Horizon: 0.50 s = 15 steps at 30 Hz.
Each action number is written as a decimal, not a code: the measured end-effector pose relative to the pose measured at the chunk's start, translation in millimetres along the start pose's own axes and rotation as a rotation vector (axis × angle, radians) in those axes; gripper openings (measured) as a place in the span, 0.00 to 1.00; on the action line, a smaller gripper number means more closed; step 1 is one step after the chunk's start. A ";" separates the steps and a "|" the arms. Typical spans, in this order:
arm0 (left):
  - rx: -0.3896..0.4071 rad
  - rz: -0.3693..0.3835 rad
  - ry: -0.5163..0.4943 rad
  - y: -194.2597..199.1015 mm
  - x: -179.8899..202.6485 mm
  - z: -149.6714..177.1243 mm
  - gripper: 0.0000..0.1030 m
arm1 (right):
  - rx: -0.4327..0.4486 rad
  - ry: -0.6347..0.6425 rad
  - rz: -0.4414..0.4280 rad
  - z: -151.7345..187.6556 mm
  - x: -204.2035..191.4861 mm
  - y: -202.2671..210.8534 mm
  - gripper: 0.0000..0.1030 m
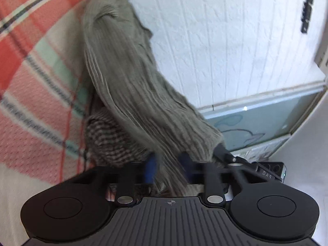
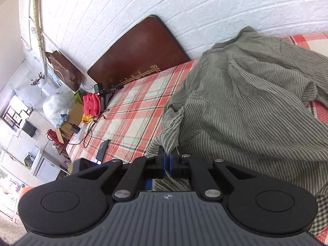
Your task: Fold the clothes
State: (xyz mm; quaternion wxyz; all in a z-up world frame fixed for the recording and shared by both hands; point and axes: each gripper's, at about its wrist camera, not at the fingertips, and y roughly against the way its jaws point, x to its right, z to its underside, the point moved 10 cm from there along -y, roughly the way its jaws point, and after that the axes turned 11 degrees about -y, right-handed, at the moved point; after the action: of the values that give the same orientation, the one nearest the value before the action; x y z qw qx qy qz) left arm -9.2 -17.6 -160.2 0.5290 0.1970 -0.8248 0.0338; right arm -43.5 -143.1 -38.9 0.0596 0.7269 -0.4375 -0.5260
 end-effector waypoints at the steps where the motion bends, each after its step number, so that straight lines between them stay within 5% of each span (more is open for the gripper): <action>1: 0.000 -0.005 -0.019 -1.7 3.1 -1.5 0.13 | -0.002 -0.005 0.001 0.6 1.7 -0.4 0.04; 3: 0.012 -0.018 -0.048 1.6 7.4 -5.6 0.00 | -0.003 -0.014 0.004 1.4 5.6 -0.5 0.04; 9: 0.076 -0.131 -0.223 47.0 27.3 -39.7 0.00 | -0.080 -0.009 0.028 18.7 4.4 -14.0 0.06; 15: 0.121 -0.381 -0.474 117.2 58.6 -99.7 0.00 | -0.287 0.067 -0.180 59.9 -62.3 -73.4 0.06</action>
State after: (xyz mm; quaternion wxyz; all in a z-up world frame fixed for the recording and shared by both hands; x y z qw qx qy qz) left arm 13.0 99.7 -46.8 0.3059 0.3817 -0.8699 -0.0640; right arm -54.3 -32.4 -61.0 0.1302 0.7641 -0.2889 -0.5619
